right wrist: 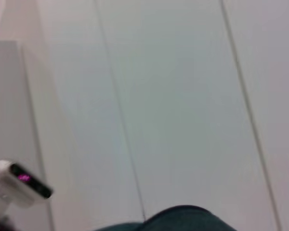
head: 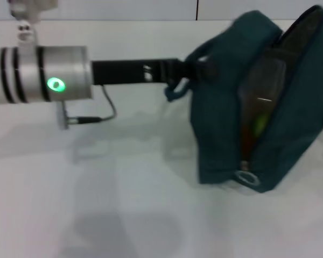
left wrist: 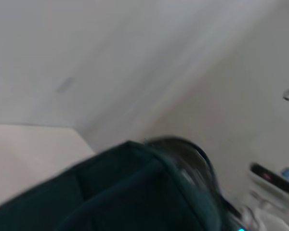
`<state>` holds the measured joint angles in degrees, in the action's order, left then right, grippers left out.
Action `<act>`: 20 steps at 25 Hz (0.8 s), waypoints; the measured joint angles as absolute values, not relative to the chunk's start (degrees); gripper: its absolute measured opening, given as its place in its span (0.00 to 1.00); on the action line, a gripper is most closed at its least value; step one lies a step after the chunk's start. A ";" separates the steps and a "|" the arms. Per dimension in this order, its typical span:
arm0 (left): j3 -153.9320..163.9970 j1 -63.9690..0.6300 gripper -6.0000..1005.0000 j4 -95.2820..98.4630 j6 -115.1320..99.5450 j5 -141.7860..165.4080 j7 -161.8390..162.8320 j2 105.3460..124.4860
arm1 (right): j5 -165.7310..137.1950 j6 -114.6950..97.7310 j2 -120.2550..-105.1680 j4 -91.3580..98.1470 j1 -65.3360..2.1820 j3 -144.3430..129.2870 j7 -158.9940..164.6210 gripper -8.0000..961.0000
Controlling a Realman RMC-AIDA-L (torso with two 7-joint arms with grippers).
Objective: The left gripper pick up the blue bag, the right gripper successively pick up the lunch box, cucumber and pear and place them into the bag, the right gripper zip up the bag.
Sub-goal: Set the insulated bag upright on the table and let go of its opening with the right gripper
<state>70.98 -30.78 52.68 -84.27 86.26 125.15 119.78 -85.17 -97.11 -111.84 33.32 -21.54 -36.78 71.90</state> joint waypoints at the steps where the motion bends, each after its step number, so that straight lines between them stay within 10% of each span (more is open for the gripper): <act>1: 72.46 -30.82 0.08 52.25 -83.80 85.18 124.66 119.82 | -85.17 -97.02 -111.47 33.32 -21.69 -36.50 72.15 0.08; 20: 91.02 -29.52 0.08 45.07 -68.05 66.56 114.19 120.38 | -88.87 -91.73 -110.26 32.44 -26.58 -37.80 73.02 0.09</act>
<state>91.02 -29.52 45.07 -68.05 66.56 114.19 120.38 -88.87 -91.73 -110.26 32.44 -26.58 -37.80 73.02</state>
